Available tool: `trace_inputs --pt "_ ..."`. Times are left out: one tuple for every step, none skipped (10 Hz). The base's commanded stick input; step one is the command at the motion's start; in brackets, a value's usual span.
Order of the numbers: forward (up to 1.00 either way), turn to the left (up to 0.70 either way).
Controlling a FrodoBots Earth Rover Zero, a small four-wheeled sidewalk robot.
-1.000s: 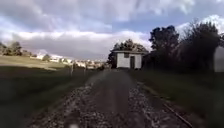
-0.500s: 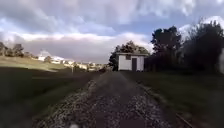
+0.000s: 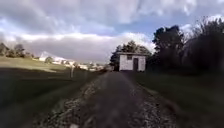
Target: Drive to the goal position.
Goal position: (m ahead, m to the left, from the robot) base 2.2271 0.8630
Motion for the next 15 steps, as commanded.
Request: trace_inputs --pt "1.0 -0.33" --pt "1.0 -0.4" --pt "1.0 -0.4" --pt "1.0 -0.4" --pt "1.0 -0.4" --pt "1.0 -0.28" --pt "1.0 -0.08" --pt "1.0 0.0" --pt "1.0 0.0" --pt "1.0 0.0" --pt "1.0 0.0" --pt "1.0 0.0" --pt "1.0 0.0" --pt "1.0 0.0" --pt "1.0 0.0"
